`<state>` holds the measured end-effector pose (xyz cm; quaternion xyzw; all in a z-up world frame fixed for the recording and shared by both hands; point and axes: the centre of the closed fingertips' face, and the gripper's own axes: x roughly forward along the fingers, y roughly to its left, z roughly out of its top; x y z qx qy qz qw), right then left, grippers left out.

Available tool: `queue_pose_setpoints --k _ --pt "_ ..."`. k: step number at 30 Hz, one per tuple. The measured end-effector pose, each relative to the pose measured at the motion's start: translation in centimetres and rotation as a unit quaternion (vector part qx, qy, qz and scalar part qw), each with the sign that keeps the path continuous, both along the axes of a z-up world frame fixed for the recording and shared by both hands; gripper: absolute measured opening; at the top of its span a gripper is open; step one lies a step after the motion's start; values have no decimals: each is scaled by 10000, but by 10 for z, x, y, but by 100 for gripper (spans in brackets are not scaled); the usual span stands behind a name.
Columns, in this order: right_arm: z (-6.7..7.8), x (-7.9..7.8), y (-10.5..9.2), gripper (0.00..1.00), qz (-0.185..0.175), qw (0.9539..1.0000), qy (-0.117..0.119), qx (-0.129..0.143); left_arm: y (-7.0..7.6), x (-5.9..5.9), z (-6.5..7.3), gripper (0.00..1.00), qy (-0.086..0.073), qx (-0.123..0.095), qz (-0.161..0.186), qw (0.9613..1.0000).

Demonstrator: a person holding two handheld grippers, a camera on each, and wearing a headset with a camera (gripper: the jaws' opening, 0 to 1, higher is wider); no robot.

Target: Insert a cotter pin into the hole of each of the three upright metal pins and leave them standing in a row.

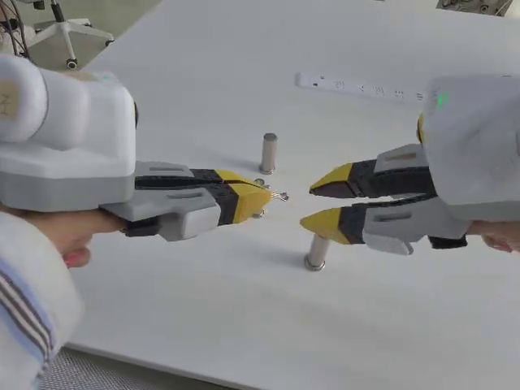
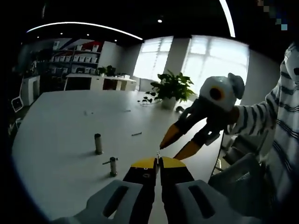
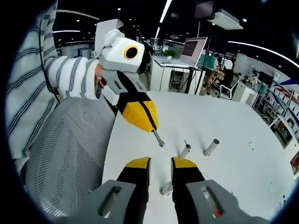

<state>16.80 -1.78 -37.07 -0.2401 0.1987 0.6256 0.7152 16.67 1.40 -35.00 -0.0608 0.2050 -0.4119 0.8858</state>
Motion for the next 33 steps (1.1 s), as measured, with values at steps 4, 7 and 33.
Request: queue_pose_setpoints --k 4,7,33 --pt "-2 -6 4 13 88 9994 342 71 0 -2 6 0 -379 110 -208 9990" --pt "-4 -15 7 11 258 9980 576 72 0 -6 11 0 -660 208 -417 9967" --pt "-2 -41 17 0 545 9951 813 168 -21 -36 3 0 -1124 514 -1480 9812"
